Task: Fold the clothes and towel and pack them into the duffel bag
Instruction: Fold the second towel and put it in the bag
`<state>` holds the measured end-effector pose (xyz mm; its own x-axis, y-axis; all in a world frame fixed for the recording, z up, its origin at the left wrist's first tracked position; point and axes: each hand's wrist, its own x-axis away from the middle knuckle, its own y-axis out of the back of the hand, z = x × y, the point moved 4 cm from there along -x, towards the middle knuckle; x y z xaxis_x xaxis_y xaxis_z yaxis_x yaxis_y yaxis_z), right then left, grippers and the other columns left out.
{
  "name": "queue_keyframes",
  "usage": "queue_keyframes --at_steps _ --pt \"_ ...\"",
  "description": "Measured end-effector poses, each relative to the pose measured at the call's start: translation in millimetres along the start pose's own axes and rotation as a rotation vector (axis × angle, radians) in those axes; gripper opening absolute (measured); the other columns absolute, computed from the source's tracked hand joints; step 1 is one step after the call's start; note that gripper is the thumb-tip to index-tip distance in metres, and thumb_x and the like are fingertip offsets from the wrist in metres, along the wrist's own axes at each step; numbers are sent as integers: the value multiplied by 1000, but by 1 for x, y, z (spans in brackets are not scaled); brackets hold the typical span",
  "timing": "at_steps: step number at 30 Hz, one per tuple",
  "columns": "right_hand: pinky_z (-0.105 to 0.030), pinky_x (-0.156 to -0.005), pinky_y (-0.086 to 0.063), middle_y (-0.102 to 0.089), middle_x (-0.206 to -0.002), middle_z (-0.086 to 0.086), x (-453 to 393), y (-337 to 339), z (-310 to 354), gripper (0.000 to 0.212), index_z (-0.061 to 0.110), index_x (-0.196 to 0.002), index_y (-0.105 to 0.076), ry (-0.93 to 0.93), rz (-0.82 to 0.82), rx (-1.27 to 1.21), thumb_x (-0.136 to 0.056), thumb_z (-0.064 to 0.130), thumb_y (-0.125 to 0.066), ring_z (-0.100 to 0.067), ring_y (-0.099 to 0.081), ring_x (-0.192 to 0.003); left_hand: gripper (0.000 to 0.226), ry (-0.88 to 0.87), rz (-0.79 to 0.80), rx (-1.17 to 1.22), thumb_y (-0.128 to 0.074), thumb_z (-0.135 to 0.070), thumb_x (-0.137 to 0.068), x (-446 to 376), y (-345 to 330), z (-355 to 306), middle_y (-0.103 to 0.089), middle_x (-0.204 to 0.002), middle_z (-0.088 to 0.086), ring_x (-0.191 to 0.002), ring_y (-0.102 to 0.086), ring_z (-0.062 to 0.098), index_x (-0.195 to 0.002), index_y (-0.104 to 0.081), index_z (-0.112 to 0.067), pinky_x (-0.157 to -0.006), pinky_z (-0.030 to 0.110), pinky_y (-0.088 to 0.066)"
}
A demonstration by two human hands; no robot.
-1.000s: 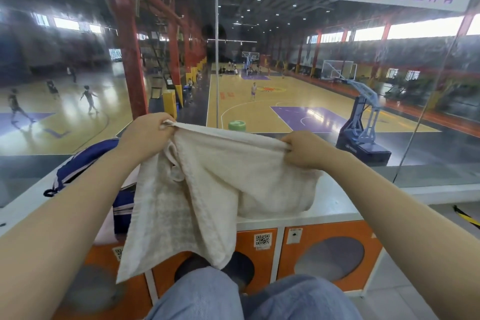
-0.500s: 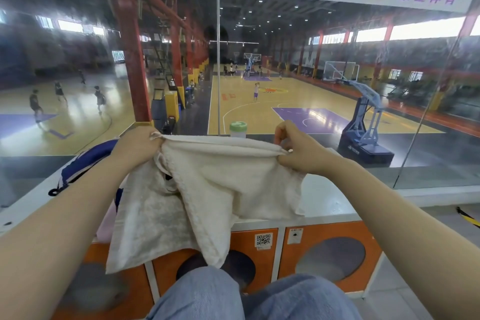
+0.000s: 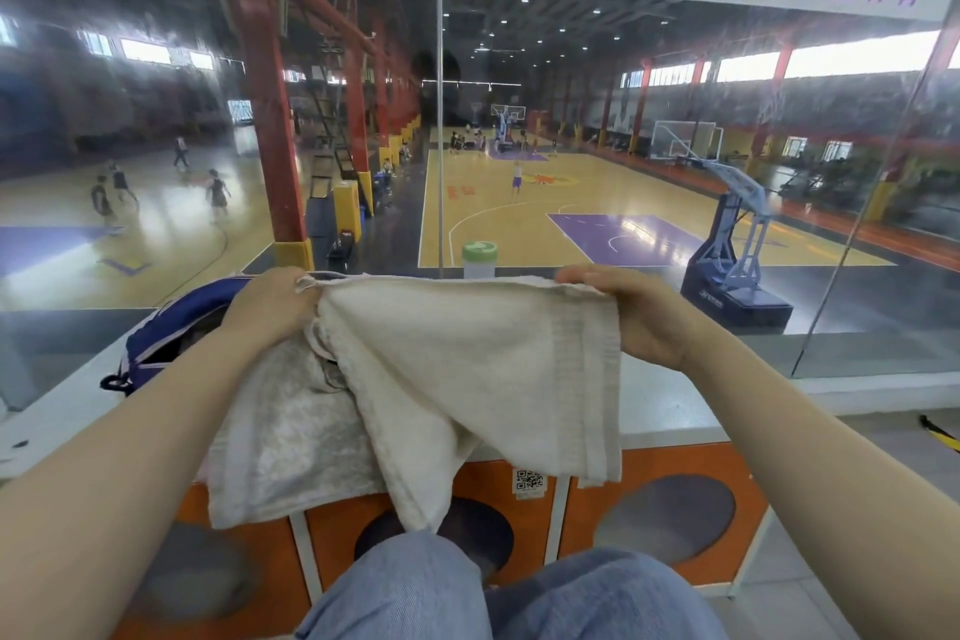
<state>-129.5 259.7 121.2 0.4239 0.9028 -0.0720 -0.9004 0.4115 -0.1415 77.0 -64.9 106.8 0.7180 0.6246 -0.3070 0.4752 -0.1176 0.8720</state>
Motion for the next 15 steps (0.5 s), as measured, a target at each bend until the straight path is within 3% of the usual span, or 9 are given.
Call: queue_keyframes --at_steps 2,5,8,11,15 --pt "-24 -71 -46 -62 -100 -6 3 3 3 31 4 -109 -69 10 50 -38 -80 4 -57 -12 -55 -75 29 15 -39 27 -41 -35 -89 -1 -1 6 -56 -72 4 -75 -55 28 -62 -49 -29 -68 35 -38" --pt "-28 -84 -49 -67 -110 -3 4 6 -5 34 8 -114 -68 -54 64 295 -85 -6 -58 -15 -58 -89 31 18 -62 9 -45 -22 -96 -3 -4 8 -56 -78 7 -79 -54 29 -64 -48 -23 -69 35 -37" --pt "-32 -98 -49 -61 -126 3 9 -7 -29 35 19 -125 -59 -180 180 663 -92 6 -60 -12 -59 -113 33 42 -76 -14 -43 -16 -95 -6 -8 5 -53 -74 7 -78 -54 31 -62 -47 -18 -67 36 -36" --pt "-24 -94 -49 -53 -132 11 14 -34 -69 42 26 -130 -50 -274 312 852 -91 20 -65 -6 -55 -118 30 72 -72 -20 -42 -17 -93 -10 -14 9 -53 -71 6 -77 -54 32 -63 -49 -15 -65 36 -35" --pt "-31 -96 -50 -51 -129 8 10 -54 -128 53 25 -128 -45 -317 340 1108 -84 37 -71 -15 -55 -116 26 81 -37 -35 -36 -29 -87 -17 -20 18 -54 -84 9 -79 -50 29 -73 -53 -16 -69 36 -37"
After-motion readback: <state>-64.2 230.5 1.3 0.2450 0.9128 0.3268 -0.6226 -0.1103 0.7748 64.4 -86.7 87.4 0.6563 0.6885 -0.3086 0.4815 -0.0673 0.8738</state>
